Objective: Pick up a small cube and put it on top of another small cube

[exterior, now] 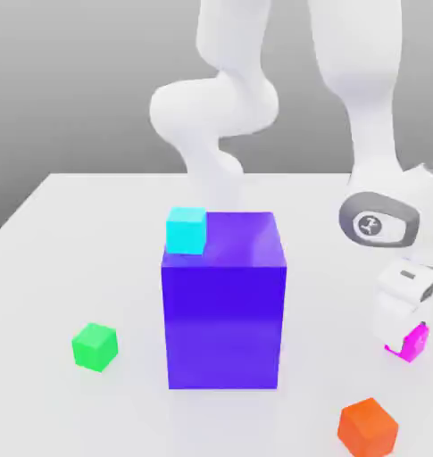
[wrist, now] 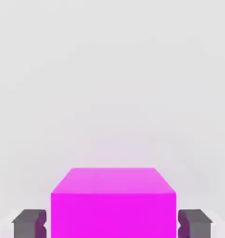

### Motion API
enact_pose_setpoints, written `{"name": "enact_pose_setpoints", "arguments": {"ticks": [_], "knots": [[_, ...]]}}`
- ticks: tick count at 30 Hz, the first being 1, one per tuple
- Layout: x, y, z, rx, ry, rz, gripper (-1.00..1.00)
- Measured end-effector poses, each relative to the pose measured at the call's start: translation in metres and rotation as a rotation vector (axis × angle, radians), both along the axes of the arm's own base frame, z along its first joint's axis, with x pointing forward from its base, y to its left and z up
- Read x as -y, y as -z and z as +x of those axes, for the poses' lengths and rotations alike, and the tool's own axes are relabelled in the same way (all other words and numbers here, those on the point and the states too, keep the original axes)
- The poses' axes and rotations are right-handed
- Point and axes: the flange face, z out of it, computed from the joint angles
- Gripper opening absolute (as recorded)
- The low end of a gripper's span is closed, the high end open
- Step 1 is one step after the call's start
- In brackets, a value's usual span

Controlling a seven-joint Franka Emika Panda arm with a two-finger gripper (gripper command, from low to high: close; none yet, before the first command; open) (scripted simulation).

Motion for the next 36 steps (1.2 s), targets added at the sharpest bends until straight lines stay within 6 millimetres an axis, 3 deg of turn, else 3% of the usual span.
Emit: {"name": "enact_pose_setpoints", "arguments": {"ticks": [3,11,20,36], "knots": [[0.000,0.002,0.000,0.000,0.000,-0.001,-1.00],[0.004,-0.055,0.001,-0.007,-0.016,-0.009,-1.00],[0.063,-0.015,0.014,-0.185,-0.341,-0.071,-1.00],[0.067,-0.016,0.036,-0.265,-1.079,0.115,-1.00]]}}
